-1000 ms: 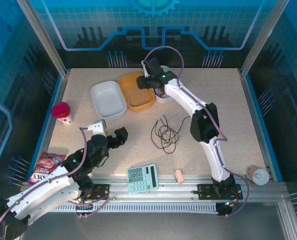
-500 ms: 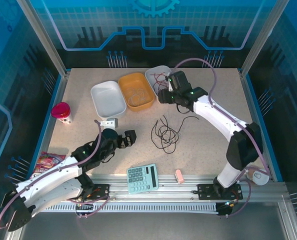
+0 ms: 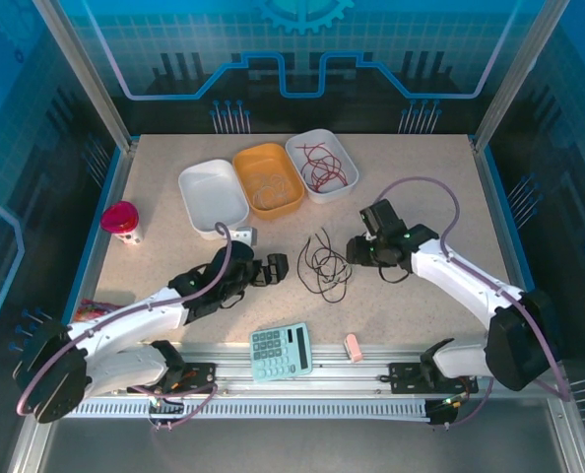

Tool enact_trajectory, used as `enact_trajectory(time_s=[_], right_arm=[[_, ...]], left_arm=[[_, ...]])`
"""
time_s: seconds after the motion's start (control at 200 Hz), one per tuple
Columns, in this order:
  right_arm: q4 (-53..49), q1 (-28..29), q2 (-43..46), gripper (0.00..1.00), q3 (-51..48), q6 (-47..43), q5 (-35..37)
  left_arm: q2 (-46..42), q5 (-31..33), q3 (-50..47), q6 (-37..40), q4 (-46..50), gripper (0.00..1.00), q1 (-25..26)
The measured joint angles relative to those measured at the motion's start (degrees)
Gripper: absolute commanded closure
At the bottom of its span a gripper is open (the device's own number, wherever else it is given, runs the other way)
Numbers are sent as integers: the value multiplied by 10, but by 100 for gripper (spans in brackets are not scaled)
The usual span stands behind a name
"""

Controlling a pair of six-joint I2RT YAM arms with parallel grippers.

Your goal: Untangle the cables

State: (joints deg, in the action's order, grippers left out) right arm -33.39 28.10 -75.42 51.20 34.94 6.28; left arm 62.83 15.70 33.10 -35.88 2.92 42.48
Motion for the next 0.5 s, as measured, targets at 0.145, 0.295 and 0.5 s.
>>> enact_trajectory(time_s=[0.145,0.295,0.5], right_arm=[[-1,-19,6,61,-39,11,-18],[11,-56,5,67,-58,16,-46],[34,-73,-12,71,-64,18,-78]], left_arm=[[19,-18,11,-1,-16,1,0],[23,-23,11,-2,-19,1,0],[23,-23,11,-2,-19,1,0]])
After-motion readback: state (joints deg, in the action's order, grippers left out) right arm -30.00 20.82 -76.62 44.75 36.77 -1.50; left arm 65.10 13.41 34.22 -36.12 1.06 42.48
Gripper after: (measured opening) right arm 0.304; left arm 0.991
